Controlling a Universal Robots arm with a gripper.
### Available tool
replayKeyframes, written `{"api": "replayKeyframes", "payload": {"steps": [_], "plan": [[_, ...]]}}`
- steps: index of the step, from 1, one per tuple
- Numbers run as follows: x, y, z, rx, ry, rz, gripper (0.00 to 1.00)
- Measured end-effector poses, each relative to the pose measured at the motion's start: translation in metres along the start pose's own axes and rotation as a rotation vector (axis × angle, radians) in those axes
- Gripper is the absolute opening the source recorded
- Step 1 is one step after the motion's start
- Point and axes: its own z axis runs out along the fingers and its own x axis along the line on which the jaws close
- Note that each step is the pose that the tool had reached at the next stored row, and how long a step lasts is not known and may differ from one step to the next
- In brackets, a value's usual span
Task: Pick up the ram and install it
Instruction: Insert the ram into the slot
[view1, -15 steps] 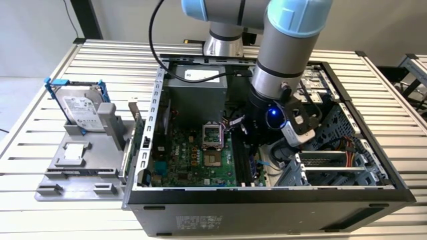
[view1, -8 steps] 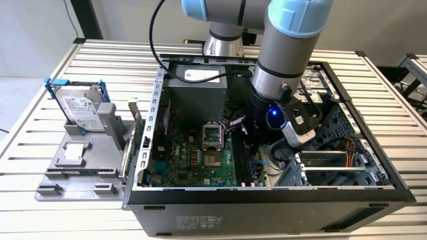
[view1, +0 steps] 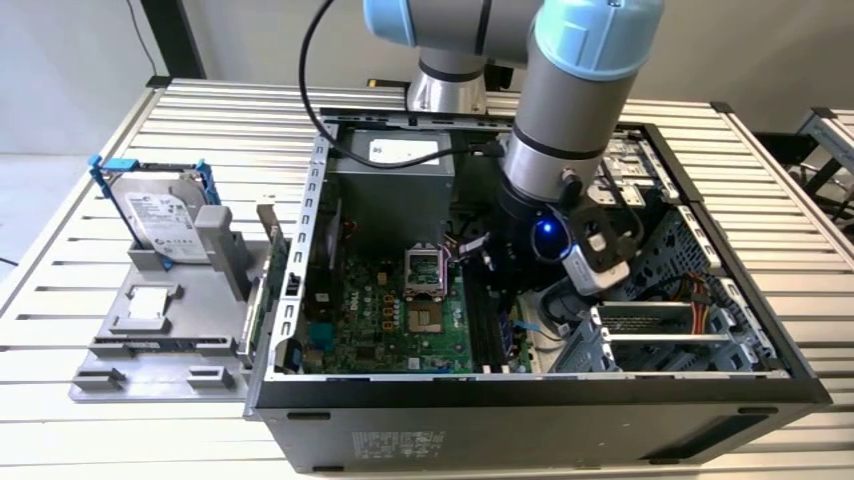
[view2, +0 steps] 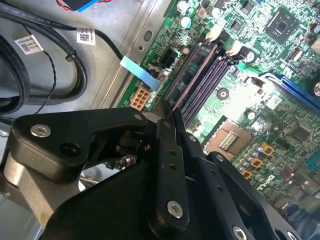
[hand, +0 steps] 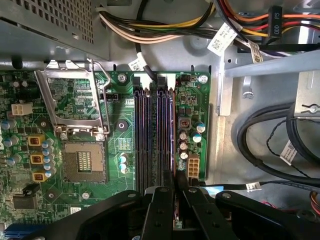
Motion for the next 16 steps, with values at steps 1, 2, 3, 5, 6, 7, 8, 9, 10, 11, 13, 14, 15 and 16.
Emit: {"api": "replayKeyframes", "payload": {"steps": [1,2,3,5,6,7,8,9,10,11,13,14,15,16], "plan": [[0.0000,-0.0001,0.0001,0.0005,0.0001,0.000,0.00],[0.0000,-0.0001,0.0001,0.0007,0.0001,0.000,0.00],[0.0000,-0.0001,0.0002,0.0008,0.0001,0.000,0.00],[0.0000,-0.0001,0.0003,0.0006,0.0002,0.002,0.00],[0.0000,0.0000,0.0004,0.0004,0.0005,0.004,0.00],[0.0001,0.0000,0.0004,0.0003,0.0009,0.008,0.00],[0.0004,0.0000,0.0004,0.0002,0.0015,0.014,0.00],[0.0007,0.0000,0.0004,0.0000,0.0022,0.020,0.00],[0.0007,0.0000,0.0004,0.0000,0.0029,0.027,0.00],[0.0008,0.0000,0.0005,0.0000,0.0039,0.036,0.00],[0.0008,0.0002,0.0031,0.0002,0.0049,0.046,0.00],[0.0008,0.0003,0.0047,0.0004,0.0053,0.048,0.00],[0.0008,0.0004,0.0066,0.0007,0.0054,0.049,0.00],[0.0008,0.0005,0.0080,0.0012,0.0054,0.049,0.00]]}}
